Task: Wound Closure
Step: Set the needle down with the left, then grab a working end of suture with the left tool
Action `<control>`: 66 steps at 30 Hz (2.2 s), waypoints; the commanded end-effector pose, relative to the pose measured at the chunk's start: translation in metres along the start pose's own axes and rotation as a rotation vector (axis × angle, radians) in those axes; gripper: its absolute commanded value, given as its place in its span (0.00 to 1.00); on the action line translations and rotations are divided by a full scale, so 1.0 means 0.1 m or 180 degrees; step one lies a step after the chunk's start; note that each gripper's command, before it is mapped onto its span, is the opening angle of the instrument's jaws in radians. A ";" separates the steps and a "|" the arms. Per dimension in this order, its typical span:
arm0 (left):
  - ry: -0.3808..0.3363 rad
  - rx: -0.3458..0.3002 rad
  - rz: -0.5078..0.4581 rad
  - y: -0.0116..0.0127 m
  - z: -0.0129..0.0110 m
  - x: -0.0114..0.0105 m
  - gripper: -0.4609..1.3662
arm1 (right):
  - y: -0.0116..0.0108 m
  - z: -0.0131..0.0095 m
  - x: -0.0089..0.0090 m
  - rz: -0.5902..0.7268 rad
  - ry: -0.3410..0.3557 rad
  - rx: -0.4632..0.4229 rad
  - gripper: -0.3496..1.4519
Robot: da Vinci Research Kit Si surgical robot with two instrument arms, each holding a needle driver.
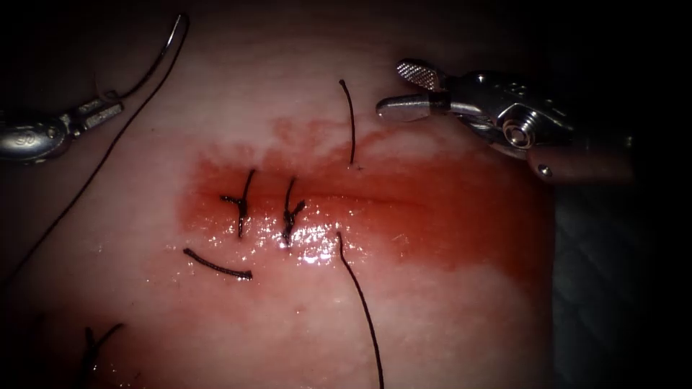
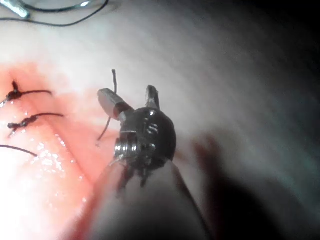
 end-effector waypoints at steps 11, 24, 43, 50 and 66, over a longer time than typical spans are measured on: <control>0.0026 0.0456 -0.0056 -0.017 -0.023 0.011 0.98 | 0.000 0.000 -0.003 -0.0008 0.0003 0.0024 0.95; 0.0001 0.0324 -0.0061 -0.033 -0.050 0.026 0.93 | -0.001 0.001 -0.005 -0.0012 0.0006 0.0023 0.94; -0.0115 -0.1074 0.0029 0.025 -0.045 0.068 0.78 | -0.004 -0.003 -0.004 -0.0101 -0.0028 0.0226 0.88; -0.0118 -0.1316 -0.0205 0.022 -0.056 0.089 0.73 | -0.011 -0.007 -0.003 -0.0210 -0.0044 0.0379 0.88; -0.0027 -0.1585 -0.0251 0.054 -0.081 0.128 0.69 | -0.014 -0.010 -0.004 -0.0352 -0.0033 0.0480 0.87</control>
